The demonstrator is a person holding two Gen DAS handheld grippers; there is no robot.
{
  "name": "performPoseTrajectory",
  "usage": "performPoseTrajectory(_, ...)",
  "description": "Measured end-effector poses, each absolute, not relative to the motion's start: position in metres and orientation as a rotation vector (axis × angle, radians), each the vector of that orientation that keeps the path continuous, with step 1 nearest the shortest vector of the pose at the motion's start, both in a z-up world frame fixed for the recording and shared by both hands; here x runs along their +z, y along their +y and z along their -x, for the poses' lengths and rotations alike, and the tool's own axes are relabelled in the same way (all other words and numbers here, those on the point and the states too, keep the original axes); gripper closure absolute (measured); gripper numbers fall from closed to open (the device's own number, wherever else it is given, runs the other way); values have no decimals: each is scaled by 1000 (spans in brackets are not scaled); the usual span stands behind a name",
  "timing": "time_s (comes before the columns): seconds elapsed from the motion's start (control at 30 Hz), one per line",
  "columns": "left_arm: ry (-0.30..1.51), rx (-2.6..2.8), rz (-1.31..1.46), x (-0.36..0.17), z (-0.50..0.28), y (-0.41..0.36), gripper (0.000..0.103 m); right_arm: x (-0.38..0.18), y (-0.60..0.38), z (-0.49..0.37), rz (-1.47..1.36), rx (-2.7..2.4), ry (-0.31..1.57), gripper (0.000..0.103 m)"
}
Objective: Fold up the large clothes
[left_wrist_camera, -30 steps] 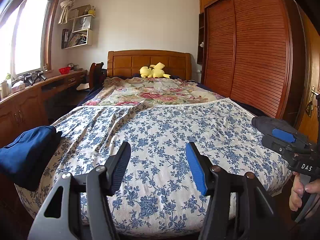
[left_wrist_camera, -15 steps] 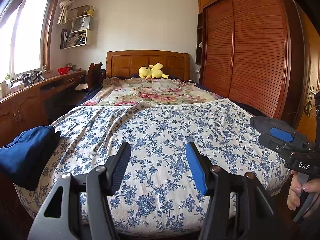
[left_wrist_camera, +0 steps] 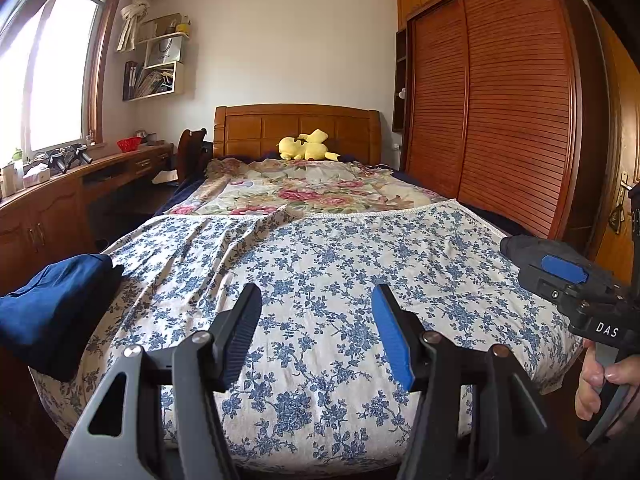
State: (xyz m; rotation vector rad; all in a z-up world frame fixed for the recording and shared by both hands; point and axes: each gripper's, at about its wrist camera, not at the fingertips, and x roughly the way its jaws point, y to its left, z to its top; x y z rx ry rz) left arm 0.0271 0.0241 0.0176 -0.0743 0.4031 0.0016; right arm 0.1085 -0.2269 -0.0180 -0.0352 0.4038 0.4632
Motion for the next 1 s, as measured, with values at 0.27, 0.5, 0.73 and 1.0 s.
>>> performPoseTrajectory(0.27,400,2,73,18,-26,24,46,-18,-226,-109,38,463,403,17)
performPoseTrajectory(0.5,399,1,72,18,-26,24,46,-17,-226,-108,35,462,401,17)
performPoseTrajectory(0.73,399,2,71,19,-26,23,46,-17,-226,-108,37,464,401,17)
performPoseTrajectory(1.0,400,2,70,19,-26,23,46,-18,-226,-108,37,463,401,17)
